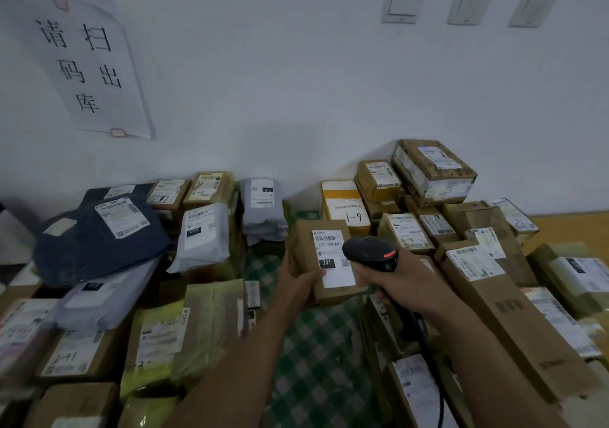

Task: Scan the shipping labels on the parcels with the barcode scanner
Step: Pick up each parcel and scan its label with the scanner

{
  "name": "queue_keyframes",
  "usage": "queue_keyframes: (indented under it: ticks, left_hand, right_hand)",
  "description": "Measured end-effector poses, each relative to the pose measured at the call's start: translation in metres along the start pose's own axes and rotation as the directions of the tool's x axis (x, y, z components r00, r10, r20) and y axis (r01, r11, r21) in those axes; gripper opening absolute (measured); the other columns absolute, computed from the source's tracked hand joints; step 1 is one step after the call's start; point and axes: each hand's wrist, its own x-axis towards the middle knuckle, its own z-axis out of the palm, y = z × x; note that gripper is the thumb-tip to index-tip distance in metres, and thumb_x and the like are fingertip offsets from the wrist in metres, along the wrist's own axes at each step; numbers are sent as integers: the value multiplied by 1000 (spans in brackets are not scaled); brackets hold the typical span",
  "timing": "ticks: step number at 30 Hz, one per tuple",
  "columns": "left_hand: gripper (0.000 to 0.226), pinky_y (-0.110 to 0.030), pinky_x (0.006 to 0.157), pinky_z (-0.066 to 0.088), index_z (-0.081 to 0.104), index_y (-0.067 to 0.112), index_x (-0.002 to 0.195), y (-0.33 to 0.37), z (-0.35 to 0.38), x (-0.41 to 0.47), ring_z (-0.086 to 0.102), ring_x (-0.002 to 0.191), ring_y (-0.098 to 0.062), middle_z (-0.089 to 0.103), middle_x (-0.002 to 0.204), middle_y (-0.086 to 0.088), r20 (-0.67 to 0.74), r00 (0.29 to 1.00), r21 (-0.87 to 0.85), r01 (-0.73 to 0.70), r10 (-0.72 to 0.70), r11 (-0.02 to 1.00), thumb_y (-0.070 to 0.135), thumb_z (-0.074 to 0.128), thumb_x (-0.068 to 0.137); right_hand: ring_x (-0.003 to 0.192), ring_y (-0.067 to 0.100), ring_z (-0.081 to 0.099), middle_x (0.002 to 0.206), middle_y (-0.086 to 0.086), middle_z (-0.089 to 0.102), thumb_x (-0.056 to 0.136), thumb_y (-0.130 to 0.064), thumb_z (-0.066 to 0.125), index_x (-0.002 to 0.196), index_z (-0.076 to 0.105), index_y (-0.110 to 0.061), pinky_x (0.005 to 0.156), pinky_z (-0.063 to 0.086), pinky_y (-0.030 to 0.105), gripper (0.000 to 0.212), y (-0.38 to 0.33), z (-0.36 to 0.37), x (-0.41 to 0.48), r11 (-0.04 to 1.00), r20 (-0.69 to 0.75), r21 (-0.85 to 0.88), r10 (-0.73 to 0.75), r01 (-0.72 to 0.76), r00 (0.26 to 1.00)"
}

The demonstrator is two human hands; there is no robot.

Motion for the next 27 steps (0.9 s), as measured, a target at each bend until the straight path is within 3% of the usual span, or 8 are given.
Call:
queue_keyframes:
  ticks: [3,9,13,17,19,21,23,27]
  left_hand:
    - [83,-43,90,62,41,29,148,-9,-2,20,68,111,-23,64,134,-3,-45,996,4,83,-83,997,2,82,80]
    - [88,-43,85,61,35,29,156,-39,-10,71,69,109,-25,64,137,-7,-132,962,-41,236,-240,971,12,80,82]
    - [84,-44,93,51,13,34,164,-51,-8,88,61,123,-33,52,150,-11,-285,903,76,356,-322,931,23,66,100]
    - [70,-38,105,40,13,26,164,-62,-4,103,44,142,-35,37,160,-11,-430,897,368,274,-98,888,15,50,106]
    - [69,-42,112,36,13,24,165,-66,-2,106,31,149,-34,19,168,-11,-440,898,577,257,30,775,18,49,106]
    - [82,-50,121,25,5,24,165,-72,1,110,15,155,-36,1,172,-13,-386,922,707,266,42,655,46,54,103]
    - [111,-56,124,19,-5,28,164,-71,6,112,2,157,-38,-13,171,-15,-308,948,761,294,-77,579,75,58,87]
    - [133,-55,123,19,-21,31,161,-69,16,118,-4,156,-39,-25,167,-16,-253,955,775,295,-154,558,80,68,75]
  right_hand:
    - [63,-3,66,84,-9,78,97,-32,72,120,63,-38,61,52,21,26,10,0,22,1000,31,-10,19,-19,999]
    - [64,9,62,93,1,79,96,-32,73,118,66,-37,65,54,28,23,33,-7,74,995,51,40,90,-92,995]
    - [58,7,60,91,0,79,97,-30,72,120,65,-36,59,52,25,25,48,-1,104,990,85,75,116,-122,990]
    - [58,7,59,90,0,79,97,-29,73,121,64,-34,56,51,23,26,63,2,125,983,94,94,147,-156,985]
    - [57,7,59,90,-1,78,97,-30,73,119,64,-33,56,52,23,24,72,5,132,983,94,72,161,-168,982]
    - [57,6,62,88,-1,78,95,-32,75,119,65,-29,55,52,22,26,80,7,138,983,76,41,176,-179,982]
    - [58,5,64,87,0,77,93,-36,77,120,65,-28,54,52,21,31,86,10,142,980,54,22,194,-196,980]
    - [64,5,66,90,-2,73,91,-38,78,127,61,-31,54,50,17,41,90,16,146,976,85,48,208,-213,974]
